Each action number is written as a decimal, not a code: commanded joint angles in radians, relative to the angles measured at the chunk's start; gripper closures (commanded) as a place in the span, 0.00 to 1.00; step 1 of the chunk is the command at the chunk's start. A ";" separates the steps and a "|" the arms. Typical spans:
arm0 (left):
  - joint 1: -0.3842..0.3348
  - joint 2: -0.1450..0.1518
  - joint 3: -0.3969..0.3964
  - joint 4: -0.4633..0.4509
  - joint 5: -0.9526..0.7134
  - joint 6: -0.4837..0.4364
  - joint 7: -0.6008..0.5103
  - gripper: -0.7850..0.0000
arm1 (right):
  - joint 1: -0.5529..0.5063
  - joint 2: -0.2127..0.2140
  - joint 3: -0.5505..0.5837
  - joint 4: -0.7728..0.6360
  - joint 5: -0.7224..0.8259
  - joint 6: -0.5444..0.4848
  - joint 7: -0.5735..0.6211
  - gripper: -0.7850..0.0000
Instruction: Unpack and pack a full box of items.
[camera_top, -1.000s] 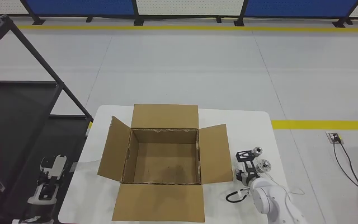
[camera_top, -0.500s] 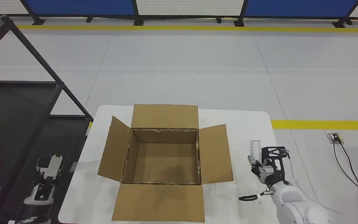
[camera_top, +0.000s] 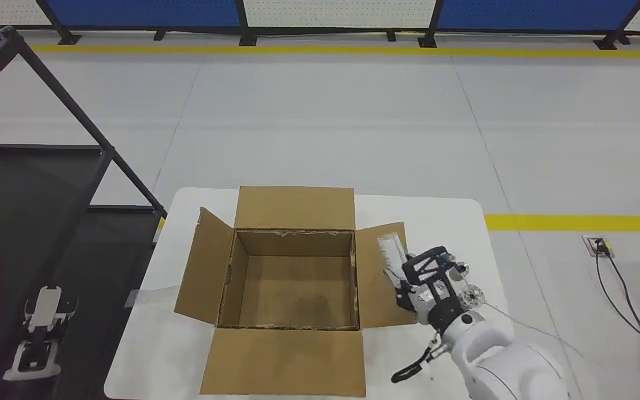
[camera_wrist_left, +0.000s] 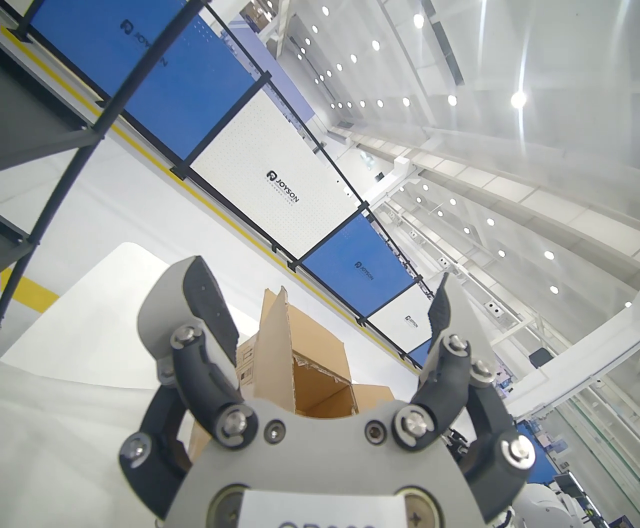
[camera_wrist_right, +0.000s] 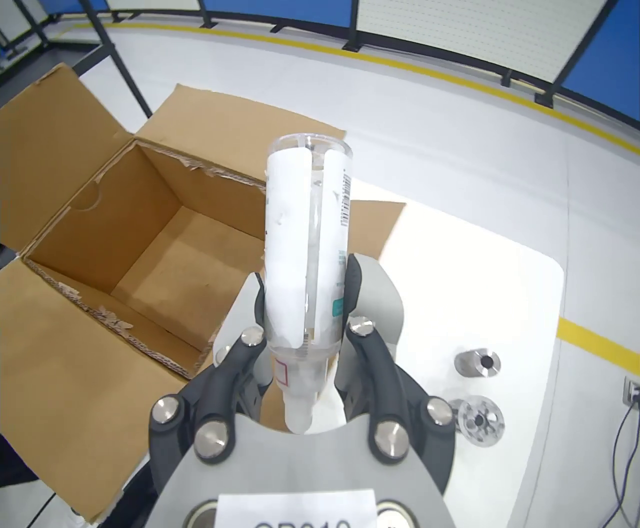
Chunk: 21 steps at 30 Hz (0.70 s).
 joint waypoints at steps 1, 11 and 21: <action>0.015 -0.002 -0.015 0.006 -0.013 -0.010 0.005 0.00 | 0.071 -0.010 -0.096 0.026 -0.040 0.000 0.030 1.00; 0.080 -0.015 -0.059 0.027 -0.075 -0.076 0.016 0.00 | 0.457 -0.118 -0.510 0.364 -0.091 0.076 0.187 1.00; 0.121 -0.022 -0.087 0.036 -0.117 -0.146 -0.031 0.00 | 0.736 -0.300 -0.780 0.802 -0.038 0.236 0.246 1.00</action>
